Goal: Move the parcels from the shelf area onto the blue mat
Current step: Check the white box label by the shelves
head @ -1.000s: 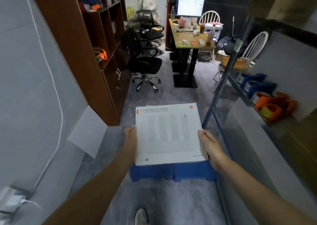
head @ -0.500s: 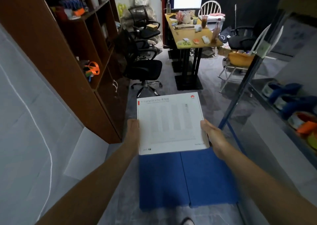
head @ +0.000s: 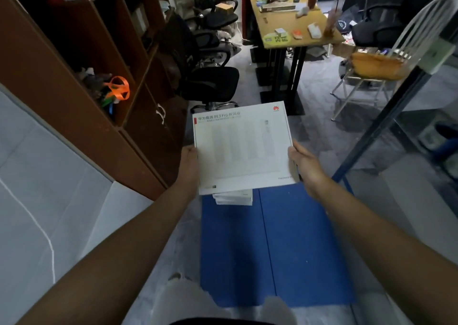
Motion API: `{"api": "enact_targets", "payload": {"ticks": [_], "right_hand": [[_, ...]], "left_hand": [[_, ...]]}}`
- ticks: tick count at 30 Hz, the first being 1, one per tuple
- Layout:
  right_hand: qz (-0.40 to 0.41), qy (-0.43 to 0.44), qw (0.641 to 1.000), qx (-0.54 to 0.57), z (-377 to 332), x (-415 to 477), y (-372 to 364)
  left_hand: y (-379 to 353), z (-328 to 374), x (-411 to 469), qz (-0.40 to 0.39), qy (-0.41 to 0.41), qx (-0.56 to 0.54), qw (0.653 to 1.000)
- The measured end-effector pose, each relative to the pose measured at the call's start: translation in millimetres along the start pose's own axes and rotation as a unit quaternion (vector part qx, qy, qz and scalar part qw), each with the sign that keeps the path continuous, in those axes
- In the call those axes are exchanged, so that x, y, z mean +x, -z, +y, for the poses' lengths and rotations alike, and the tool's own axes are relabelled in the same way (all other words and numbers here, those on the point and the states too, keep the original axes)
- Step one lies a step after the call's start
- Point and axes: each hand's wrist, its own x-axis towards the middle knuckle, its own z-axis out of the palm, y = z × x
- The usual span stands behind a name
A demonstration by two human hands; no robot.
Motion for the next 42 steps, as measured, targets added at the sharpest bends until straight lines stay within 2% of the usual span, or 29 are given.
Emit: {"api": "enact_targets", "payload": {"ticks": [6,14,19,24,29,33,37,42], "right_hand": [[0.069,-0.037,0.996,-0.031,4,82,-35],[0.159,-0.104,0.979,-0.066,53,218,-108],[0.172,-0.148,0.97,-0.092,129,310,-139],[0.157,-0.21,0.962,-0.077,244,373,-147],[0.155,-0.254,0.952,-0.078,350,416,-146],[0.157,-0.253,0.949,-0.099,404,442,-151],[0.101,-0.262,0.953,-0.112,438,452,-152],[0.069,-0.29,0.946,-0.129,450,443,-147]], "left_hand": [[-7,-7,93,-0.019,0.009,-0.005,1.0],[-9,-55,270,-0.077,0.087,0.056,0.992],[-15,-136,384,-0.098,0.15,0.086,0.98],[-35,-247,473,-0.109,0.189,0.092,0.972],[-46,-347,513,-0.138,0.226,0.111,0.958],[-49,-401,525,-0.133,0.247,0.14,0.95],[-48,-430,536,-0.175,0.248,0.163,0.939],[-53,-430,538,-0.25,0.246,0.176,0.92]]}}
